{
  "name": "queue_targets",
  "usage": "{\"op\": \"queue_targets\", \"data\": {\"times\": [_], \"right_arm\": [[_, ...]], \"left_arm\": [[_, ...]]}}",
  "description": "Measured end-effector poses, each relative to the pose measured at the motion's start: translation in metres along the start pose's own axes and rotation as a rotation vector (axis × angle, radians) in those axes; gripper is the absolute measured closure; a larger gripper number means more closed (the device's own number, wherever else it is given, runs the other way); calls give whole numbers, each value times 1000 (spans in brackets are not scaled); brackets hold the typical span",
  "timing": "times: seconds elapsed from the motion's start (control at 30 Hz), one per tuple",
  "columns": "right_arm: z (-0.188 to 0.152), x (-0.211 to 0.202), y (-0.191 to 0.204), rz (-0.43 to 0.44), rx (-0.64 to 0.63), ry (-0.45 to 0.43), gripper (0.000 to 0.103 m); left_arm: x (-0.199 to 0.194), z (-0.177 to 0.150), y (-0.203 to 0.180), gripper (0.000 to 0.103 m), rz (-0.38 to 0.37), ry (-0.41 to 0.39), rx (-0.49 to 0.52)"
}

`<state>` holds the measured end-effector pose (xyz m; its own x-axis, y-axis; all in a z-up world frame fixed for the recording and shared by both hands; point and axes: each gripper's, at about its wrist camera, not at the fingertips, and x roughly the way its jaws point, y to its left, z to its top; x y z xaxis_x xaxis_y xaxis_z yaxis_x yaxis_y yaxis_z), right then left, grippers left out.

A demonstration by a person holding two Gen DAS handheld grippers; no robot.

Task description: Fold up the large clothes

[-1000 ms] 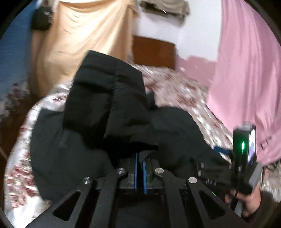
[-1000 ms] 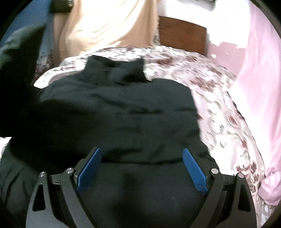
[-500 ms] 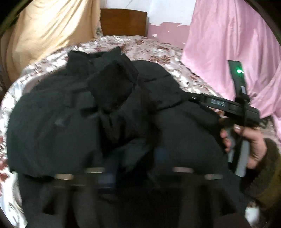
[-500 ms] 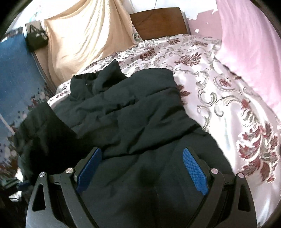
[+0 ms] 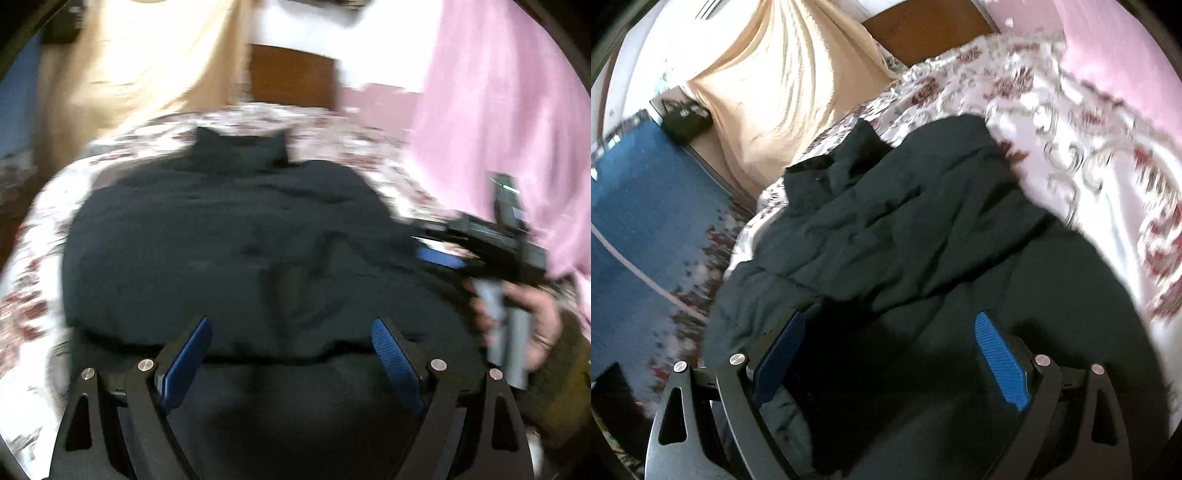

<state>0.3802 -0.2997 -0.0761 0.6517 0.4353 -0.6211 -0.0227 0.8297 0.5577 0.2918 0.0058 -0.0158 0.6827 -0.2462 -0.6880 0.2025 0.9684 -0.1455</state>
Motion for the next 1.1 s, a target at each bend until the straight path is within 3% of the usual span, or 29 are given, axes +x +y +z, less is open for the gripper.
{"op": "queue_targets", "data": {"times": [0.13,0.3,0.43,0.6,0.7,1.0,1.1], "right_arm": [[-11,-9,1,91,1,-17,12],[-19,-16,4,133,-46,-16,12],[-22,-13,3,134,-68,24,6],[-24,11,11,92,-91,92,5],[-26,20,18,88,-101,109,5],[-32,22,29,71,-100,88,5],[-33,21,34,55,-110,78,10]], "left_arm": [[-9,0,30,15,114,-30,-98],[-18,-6,72,10,206,-60,-256],[-12,-14,103,9,270,-44,-338],[-7,-21,134,7,236,-24,-475],[-11,-23,138,0,238,-54,-495],[-20,-27,151,0,220,-131,-556],[-21,-28,155,0,217,-139,-575]]}}
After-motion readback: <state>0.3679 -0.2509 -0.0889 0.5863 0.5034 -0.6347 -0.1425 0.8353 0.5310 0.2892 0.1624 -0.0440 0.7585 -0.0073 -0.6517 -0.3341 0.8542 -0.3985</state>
